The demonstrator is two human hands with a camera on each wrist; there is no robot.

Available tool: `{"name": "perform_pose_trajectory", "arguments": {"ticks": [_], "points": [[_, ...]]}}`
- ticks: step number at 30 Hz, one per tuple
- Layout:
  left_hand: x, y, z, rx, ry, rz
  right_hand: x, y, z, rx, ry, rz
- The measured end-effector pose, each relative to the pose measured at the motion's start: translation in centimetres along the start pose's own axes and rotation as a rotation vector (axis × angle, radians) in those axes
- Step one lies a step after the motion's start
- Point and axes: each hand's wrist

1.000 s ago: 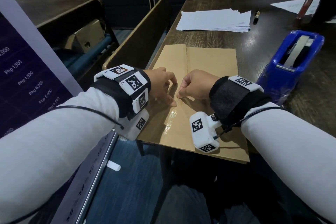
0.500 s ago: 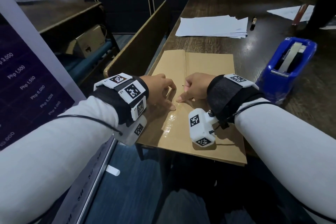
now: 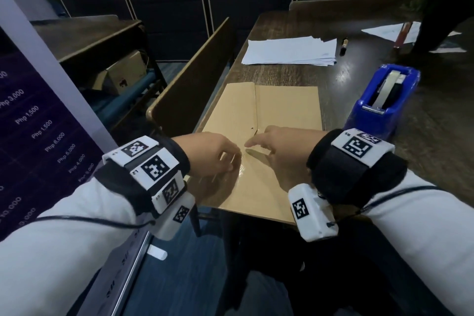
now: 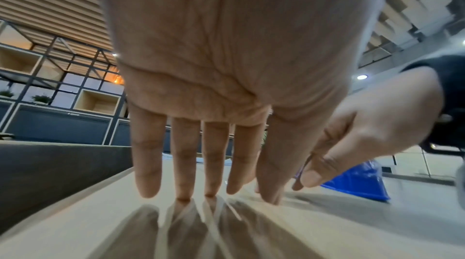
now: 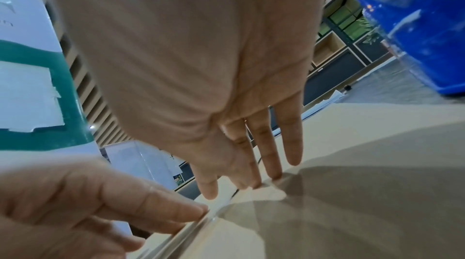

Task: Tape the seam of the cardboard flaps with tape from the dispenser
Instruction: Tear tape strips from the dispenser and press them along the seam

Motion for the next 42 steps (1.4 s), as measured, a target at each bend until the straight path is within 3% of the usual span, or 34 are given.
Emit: {"name": "perform_pose_trajectory", "arguments": {"ticks": [8,15,22,26,29,31,35,42], "points": [[2.1,0.6,0.5,-0.029,-0.180,-0.036,-1.8,0.0,-0.3,-0.190,0.352,0.026],[1.6,0.2,1.4,-0.043,-0.176,-0.095,-1.4,-2.2,0.9,-0.127,0.193,0.217],[0.9,1.0,0.9,-0.045,-0.179,0.023,-1.5,-2.1,0.9,-0.175,0.229,0.222],[0.6,0.8,0.5,-0.027,-0.102,-0.004,-1.7,-1.3,0.6,-0.193,0.326,0.142],[0.3,0.8,0.3,0.030,-0.033,-0.046,-1.1,-1.3,0.4,-0.186,0.261,0.132],[0.5,0.8,0.2,0.045,-0.057,-0.046,-1.2,-1.1,0.2,-0.197,0.214,0.111],[2.0,0.5,0.6,0.028,-0.175,-0.041,-1.8,-0.7,0.4,-0.240,0.361,0.125],[2.9,0.4,1.9,0.056,-0.296,-0.080,-1.9,-1.6,1.1,-0.163,0.504,0.081]]}}
Point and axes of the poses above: each hand's wrist, its own y-axis away from the middle knuckle, its own z-axis out of the palm, x = y × z, and after that the axes turned 3 degrees about x, right-handed
